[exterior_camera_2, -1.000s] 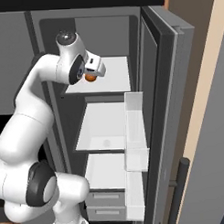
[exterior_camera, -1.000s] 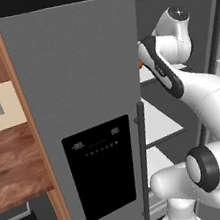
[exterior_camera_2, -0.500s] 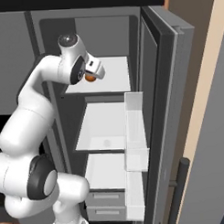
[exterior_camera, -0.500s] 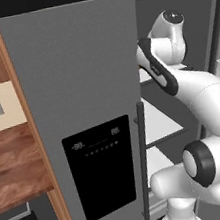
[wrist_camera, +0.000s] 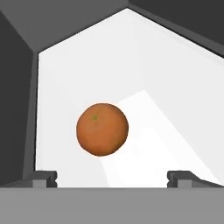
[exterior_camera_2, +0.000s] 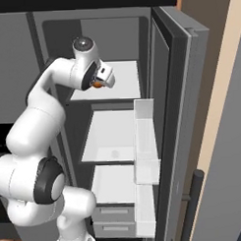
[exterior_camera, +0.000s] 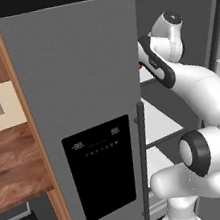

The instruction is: Pick up the banana and tangerine from the fridge and place one fruit on each plate on the dining counter.

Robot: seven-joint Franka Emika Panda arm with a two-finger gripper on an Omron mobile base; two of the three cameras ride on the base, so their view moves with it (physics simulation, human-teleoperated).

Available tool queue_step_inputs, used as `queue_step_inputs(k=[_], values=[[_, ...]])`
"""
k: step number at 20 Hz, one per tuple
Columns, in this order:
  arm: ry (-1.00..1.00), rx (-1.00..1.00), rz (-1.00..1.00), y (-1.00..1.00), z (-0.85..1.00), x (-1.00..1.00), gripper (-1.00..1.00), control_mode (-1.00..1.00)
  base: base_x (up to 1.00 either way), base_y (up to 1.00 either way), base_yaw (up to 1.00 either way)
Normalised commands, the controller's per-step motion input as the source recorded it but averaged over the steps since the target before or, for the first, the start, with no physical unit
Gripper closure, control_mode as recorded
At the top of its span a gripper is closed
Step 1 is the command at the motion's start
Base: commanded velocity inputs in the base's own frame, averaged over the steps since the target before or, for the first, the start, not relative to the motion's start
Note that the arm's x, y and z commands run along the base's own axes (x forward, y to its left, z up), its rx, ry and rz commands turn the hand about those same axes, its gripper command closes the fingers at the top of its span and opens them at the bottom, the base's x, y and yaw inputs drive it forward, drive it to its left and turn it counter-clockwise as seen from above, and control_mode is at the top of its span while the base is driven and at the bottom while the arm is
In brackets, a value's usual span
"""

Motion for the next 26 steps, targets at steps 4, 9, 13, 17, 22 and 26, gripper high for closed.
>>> queue_step_inputs(k=[4, 9, 13, 17, 22, 26], values=[[0.0, 0.03, 0.0, 0.0, -0.01, 0.21, -1.0, -1.0, 0.0, 0.0, 0.0], [0.0, 0.02, 0.0, 0.0, -0.04, 0.22, -1.0, -1.0, 0.0, 0.0, 0.0], [0.02, 0.01, 0.0, 0.0, -0.08, 0.26, -1.0, -1.0, 0.0, 0.0, 0.0], [0.02, 0.02, 0.0, 0.0, -0.05, 0.22, -1.0, -1.0, 0.0, 0.0, 0.0], [0.02, 0.02, 0.0, 0.04, -0.05, 0.1, -1.0, -1.0, 0.0, 0.0, 0.0], [0.02, 0.02, 0.0, 0.06, -0.06, 0.05, -1.0, -1.0, 0.0, 0.0, 0.0]])
